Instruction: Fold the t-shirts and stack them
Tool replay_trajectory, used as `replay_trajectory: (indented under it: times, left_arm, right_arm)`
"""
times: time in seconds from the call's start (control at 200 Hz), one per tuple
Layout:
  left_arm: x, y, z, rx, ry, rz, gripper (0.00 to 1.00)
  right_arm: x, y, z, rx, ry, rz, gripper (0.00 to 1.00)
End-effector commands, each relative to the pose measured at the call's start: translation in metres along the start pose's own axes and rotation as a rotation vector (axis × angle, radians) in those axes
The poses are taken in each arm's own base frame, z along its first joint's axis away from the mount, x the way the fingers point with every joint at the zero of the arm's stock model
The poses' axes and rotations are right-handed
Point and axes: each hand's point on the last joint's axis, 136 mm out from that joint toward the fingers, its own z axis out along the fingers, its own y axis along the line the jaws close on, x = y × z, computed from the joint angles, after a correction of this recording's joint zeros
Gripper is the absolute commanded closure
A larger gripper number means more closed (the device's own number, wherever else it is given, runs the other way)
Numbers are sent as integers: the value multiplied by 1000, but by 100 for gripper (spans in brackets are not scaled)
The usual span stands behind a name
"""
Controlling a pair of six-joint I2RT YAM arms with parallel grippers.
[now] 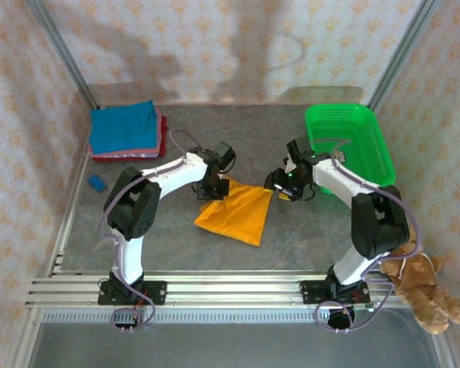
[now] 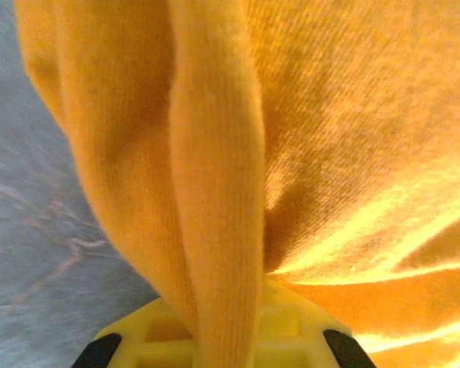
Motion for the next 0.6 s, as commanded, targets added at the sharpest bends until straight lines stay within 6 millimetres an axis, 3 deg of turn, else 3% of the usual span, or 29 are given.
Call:
replay_trajectory:
  times: [0.0,0.195,0.596]
  left_arm:
    - [-13,30,-22,-157,-18,78,100]
    - [-54,51,-59,-273,-76,159,100]
    - [-133,85,-134,-277,-183,185,100]
  right_arm:
    - [-1,-10,-27,54,-49,1,41]
    - [2,-8,-48,41,-74,-10,41]
    - [1,0,-52,-3,-96,-21,36]
